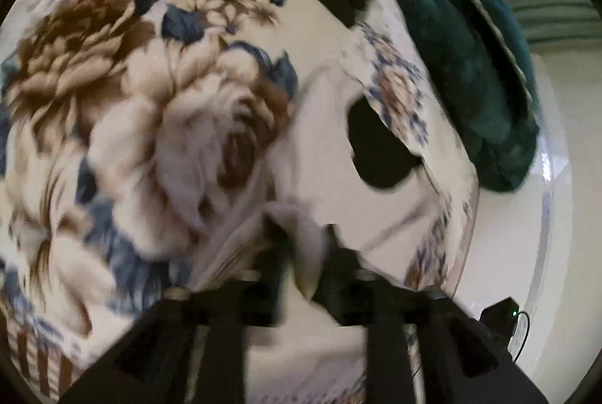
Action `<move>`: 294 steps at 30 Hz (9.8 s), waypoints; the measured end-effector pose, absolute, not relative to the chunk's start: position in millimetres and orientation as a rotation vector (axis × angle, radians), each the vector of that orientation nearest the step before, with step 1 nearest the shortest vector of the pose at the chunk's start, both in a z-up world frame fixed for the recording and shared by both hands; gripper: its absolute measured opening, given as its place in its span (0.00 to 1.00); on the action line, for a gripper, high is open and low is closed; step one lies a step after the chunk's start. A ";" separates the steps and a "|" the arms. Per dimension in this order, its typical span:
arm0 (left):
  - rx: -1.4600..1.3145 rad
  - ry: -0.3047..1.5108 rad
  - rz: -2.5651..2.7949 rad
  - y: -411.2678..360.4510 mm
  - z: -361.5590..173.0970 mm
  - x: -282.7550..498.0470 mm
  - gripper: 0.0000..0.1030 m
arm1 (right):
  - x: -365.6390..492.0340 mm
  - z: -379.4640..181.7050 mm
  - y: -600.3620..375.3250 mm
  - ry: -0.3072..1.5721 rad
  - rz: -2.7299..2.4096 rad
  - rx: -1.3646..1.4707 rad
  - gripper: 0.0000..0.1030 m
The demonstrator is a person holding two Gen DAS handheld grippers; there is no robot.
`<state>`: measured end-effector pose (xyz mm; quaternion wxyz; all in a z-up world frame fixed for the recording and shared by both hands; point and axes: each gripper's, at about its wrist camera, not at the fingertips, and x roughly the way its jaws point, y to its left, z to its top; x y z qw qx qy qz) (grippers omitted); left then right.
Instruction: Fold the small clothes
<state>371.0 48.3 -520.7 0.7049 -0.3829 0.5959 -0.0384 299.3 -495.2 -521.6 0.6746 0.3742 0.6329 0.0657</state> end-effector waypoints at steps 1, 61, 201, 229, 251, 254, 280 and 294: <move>-0.895 1.290 -0.092 56.6 -523.4 374.0 0.33 | 307.2 -526.7 -496.1 1.424 0.140 0.869 0.21; -0.304 1.016 -0.373 25.6 -448.9 377.5 0.04 | 317.9 -444.2 -417.6 1.148 0.161 0.307 0.06; -0.061 1.017 0.085 224.5 -345.3 664.4 0.96 | 674.4 -330.5 -69.9 1.088 -0.086 -0.030 1.00; -0.012 0.772 0.067 182.6 -107.9 356.5 0.96 | 282.6 -14.8 -87.2 0.731 -0.099 -0.053 1.00; -0.045 0.709 0.079 187.3 -58.4 273.3 1.00 | 173.4 63.4 -83.1 0.642 -0.006 -0.048 1.00; -0.047 0.705 0.092 186.7 -57.7 270.0 1.00 | 172.7 62.5 -83.0 0.644 0.000 -0.050 1.00; -0.043 0.699 0.099 182.0 -55.6 265.9 1.00 | 169.6 58.6 -85.7 0.655 0.023 -0.055 1.00; -0.043 0.696 0.099 178.0 -54.5 264.6 1.00 | 171.8 63.0 -90.2 0.645 0.037 -0.050 1.00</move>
